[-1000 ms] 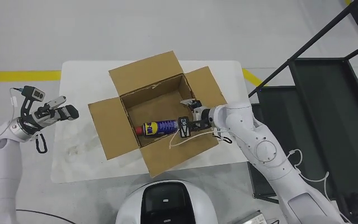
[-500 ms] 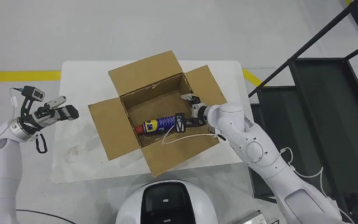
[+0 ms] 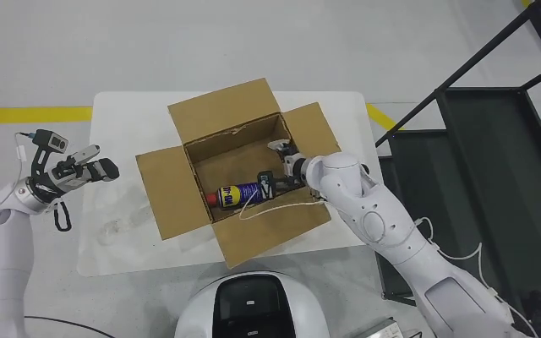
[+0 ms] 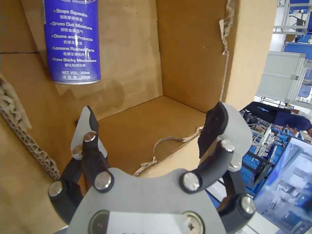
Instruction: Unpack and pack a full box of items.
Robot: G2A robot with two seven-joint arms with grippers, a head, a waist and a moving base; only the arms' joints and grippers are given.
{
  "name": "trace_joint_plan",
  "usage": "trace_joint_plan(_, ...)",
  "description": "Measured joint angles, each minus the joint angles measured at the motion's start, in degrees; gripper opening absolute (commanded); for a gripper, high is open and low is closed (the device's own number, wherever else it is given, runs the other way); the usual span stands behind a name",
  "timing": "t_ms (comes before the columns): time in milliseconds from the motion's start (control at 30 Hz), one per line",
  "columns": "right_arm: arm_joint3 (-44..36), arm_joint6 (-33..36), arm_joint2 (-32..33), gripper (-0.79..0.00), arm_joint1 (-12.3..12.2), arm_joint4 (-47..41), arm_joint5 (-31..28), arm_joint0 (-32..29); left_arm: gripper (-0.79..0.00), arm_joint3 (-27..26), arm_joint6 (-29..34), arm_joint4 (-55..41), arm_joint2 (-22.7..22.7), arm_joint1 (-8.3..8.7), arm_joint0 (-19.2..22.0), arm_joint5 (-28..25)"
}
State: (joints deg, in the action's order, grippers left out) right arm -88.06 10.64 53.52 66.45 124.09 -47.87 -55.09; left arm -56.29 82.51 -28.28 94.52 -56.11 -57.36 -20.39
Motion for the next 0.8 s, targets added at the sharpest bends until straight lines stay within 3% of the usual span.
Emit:
trace_joint_plan(300, -3.32, 1.37, 1.51, 0.0, -0.36, -3.81, -6.99, -1.74, 0.0, 0.0, 0.0, 0.0, 0.0, 0.0, 0.0, 0.0)
trace_joint_plan(467, -7.09, 3.3, 4.5, 0.0, -0.6, -8.93, -7.67, -4.52, 0.0, 0.0, 0.0, 0.0, 0.0, 0.0, 0.0, 0.0)
trace_joint_plan(800, -20.9, 9.04, 19.95, 0.0, -1.86, -23.6, 3.46, -16.02, 0.0, 0.0, 0.0, 0.0, 0.0, 0.0, 0.0, 0.0)
